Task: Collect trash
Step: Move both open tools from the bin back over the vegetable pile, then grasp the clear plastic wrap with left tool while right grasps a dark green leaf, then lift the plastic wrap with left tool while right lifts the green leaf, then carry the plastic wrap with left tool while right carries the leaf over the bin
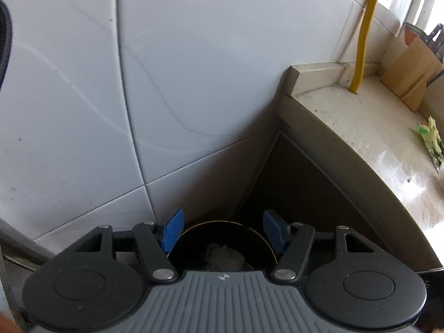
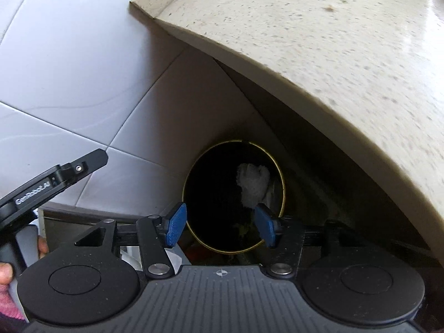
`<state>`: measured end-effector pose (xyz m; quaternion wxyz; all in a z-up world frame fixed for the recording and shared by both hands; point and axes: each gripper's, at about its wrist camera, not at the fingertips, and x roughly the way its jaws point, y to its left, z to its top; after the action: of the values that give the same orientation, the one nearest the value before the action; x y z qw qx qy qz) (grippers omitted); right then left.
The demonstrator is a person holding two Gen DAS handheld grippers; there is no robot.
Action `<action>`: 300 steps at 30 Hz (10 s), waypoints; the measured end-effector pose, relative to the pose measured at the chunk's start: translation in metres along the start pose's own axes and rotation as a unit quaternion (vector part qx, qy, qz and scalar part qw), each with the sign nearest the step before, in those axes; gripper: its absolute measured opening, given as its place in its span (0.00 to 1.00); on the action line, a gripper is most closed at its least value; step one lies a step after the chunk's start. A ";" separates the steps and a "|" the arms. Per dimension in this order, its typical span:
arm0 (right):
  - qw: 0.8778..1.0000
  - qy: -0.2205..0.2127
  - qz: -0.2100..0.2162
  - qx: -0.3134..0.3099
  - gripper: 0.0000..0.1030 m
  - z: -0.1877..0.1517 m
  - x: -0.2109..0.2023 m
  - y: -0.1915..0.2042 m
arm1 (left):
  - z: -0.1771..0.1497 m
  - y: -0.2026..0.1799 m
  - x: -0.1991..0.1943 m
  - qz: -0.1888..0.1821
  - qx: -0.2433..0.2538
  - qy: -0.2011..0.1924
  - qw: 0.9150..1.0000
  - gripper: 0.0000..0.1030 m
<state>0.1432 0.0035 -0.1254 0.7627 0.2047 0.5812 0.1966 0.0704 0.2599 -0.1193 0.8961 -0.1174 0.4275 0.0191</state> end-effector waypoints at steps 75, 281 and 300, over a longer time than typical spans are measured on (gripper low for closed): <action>0.974 -0.222 -0.021 0.040 0.79 -0.005 -0.201 -0.133 | -0.021 -0.179 -0.044 -0.063 0.210 -0.061 0.974 0.68; 0.918 -0.108 0.381 -0.025 0.21 0.065 -0.127 0.031 | 0.027 -0.015 -0.103 -0.113 0.020 -0.157 0.981 0.35; 0.959 -0.018 0.284 -0.002 0.27 0.048 -0.034 0.049 | 0.011 0.011 -0.061 -0.095 0.002 -0.101 0.990 0.36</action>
<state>0.1782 0.0219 -0.0597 0.6859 0.3636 0.4850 0.4026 0.0389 0.2768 -0.0679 0.9329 -0.1531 0.3213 -0.0553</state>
